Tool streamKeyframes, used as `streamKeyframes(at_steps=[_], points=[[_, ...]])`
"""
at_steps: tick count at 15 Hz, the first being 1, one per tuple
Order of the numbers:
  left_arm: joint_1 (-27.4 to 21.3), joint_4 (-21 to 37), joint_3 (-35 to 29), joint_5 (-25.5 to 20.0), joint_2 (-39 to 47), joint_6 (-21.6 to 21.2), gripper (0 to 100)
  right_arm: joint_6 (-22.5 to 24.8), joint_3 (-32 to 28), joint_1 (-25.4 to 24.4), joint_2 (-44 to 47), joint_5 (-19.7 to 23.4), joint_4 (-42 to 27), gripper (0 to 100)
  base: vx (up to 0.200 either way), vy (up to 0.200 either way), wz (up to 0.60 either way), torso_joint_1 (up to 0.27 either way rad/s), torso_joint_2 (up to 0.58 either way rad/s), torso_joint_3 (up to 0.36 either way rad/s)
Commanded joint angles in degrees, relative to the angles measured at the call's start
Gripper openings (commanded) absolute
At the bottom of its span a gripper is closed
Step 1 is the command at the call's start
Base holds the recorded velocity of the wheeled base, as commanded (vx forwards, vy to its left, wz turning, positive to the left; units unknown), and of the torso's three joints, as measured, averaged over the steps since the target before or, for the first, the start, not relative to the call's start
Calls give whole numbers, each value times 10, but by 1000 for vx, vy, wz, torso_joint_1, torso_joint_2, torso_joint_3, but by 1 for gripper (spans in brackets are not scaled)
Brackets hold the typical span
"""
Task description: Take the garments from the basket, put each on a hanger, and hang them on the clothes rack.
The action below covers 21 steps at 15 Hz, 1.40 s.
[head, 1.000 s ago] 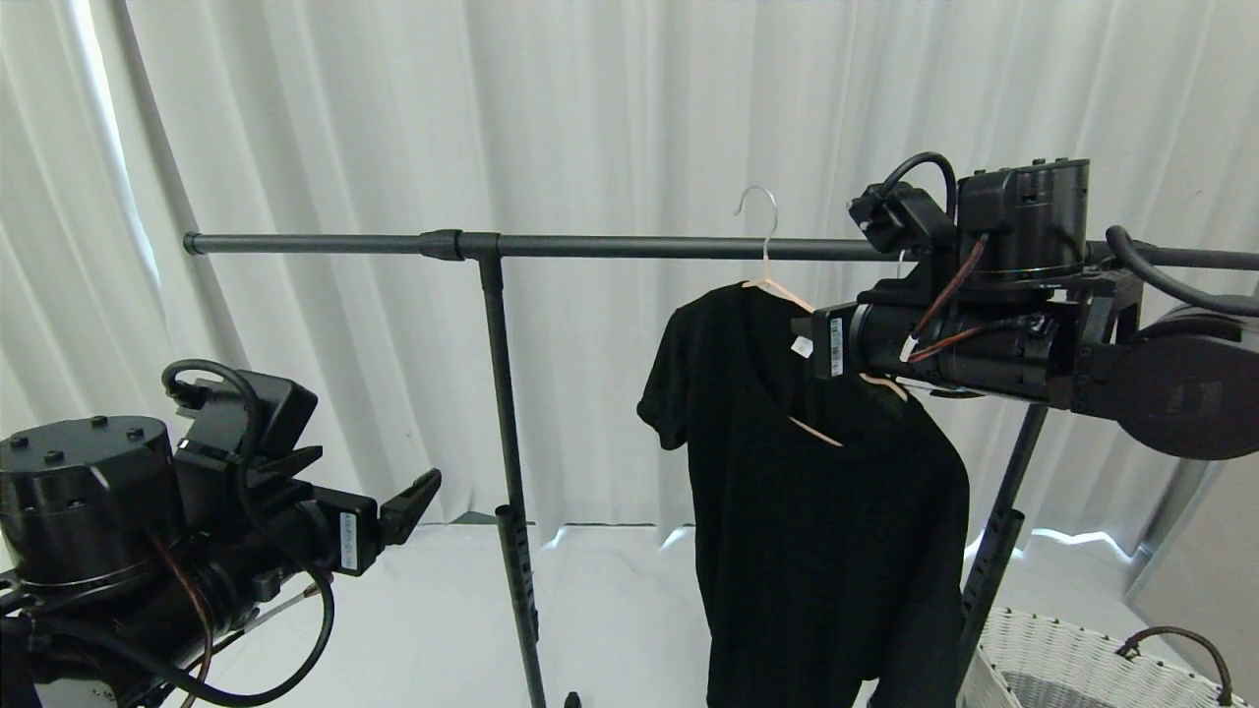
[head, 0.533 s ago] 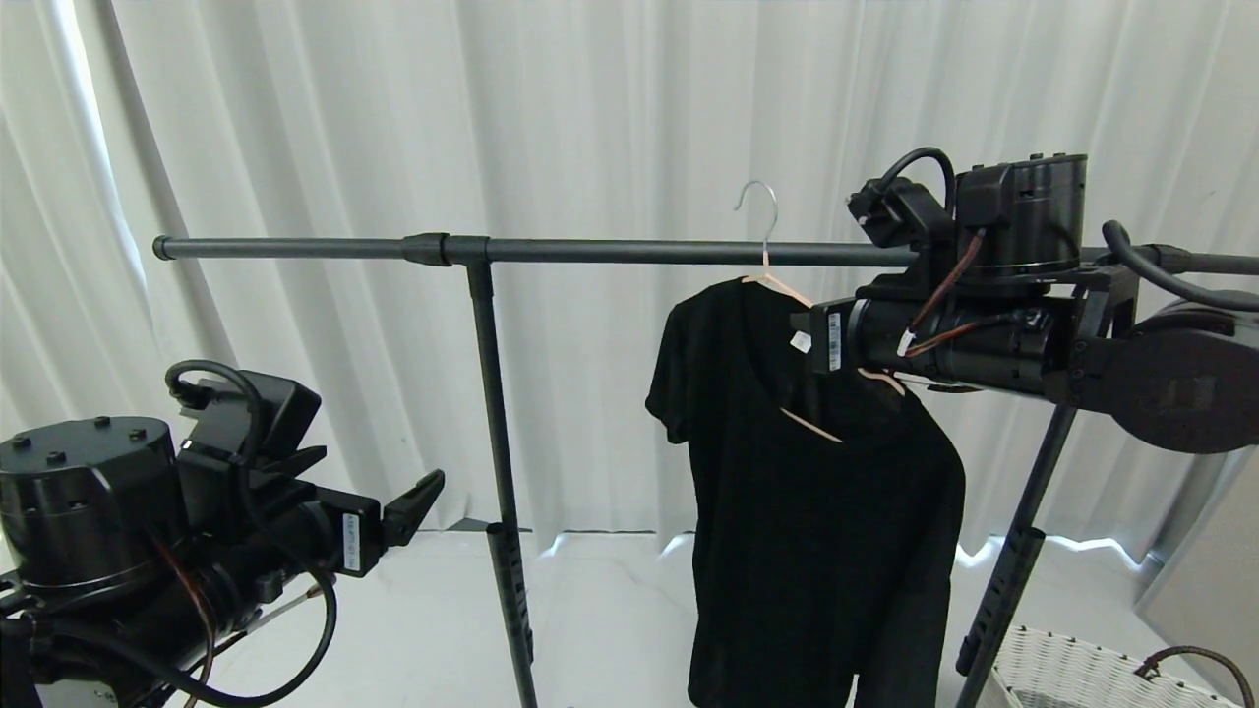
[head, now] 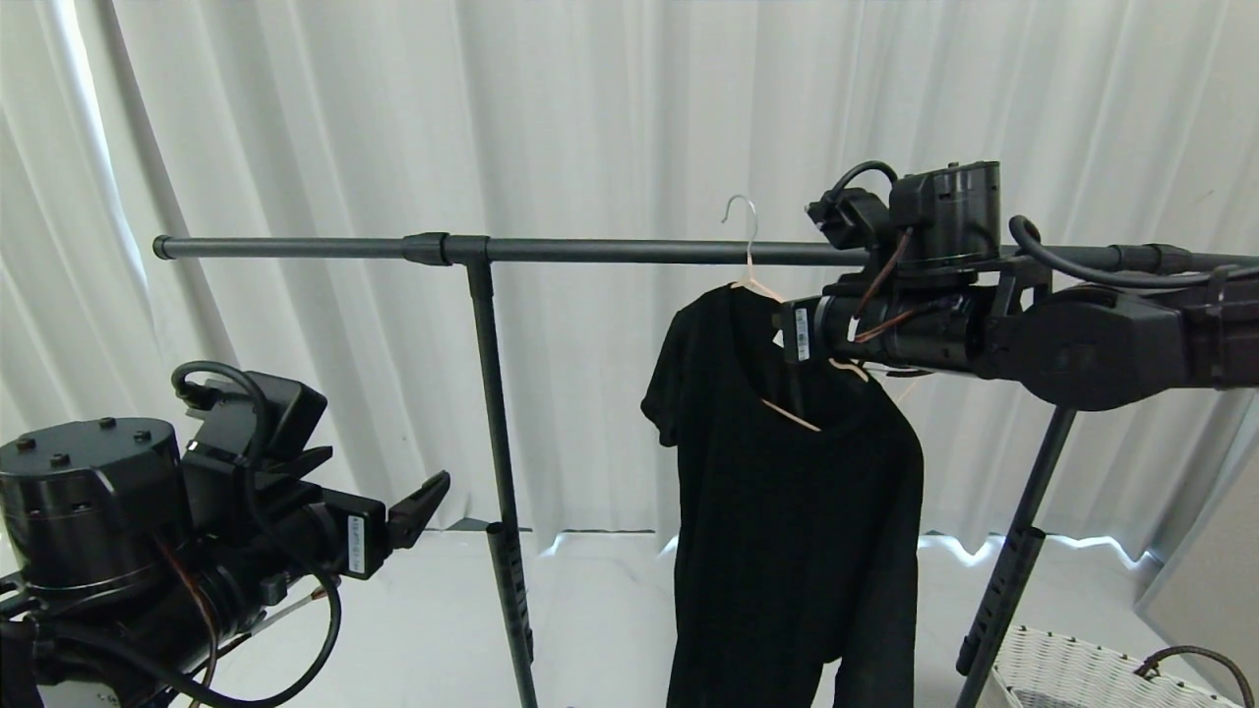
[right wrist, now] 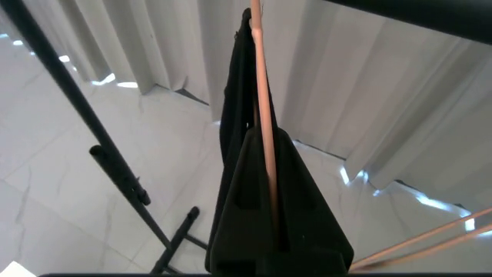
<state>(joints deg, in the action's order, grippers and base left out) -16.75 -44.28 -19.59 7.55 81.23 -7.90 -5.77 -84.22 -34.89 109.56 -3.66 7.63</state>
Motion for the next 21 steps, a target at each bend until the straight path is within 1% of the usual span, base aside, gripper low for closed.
streamKeyframes(at_steps=[1,4,13,14,16,17,20,21], points=[[-4,0,0,0,0,0,100,1,-27,3,31,0,-10,0,0,0,0,0,0,0],[-14,0,0,1,1,1,100,1,-30,2,34,0,-16,0,0,0,0,0,0,0],[-15,0,0,1,0,0,100,0,-27,2,35,-5,-24,0,0,0,0,0,0,0],[-14,0,0,1,0,0,100,0,-27,2,35,-6,-24,100,0,0,0,0,0,0],[-14,0,-1,1,1,0,100,0,-27,0,29,-9,-24,100,0,0,0,0,0,0],[-12,0,-2,2,1,0,100,0,-28,-4,8,-9,-37,100,0,0,0,0,0,0],[-7,0,-2,13,2,0,100,1,-32,-4,-65,-12,-151,100,0,0,0,0,0,0],[1,0,-1,17,2,0,100,7,-31,0,-123,-30,-232,100,0,0,0,0,0,0]])
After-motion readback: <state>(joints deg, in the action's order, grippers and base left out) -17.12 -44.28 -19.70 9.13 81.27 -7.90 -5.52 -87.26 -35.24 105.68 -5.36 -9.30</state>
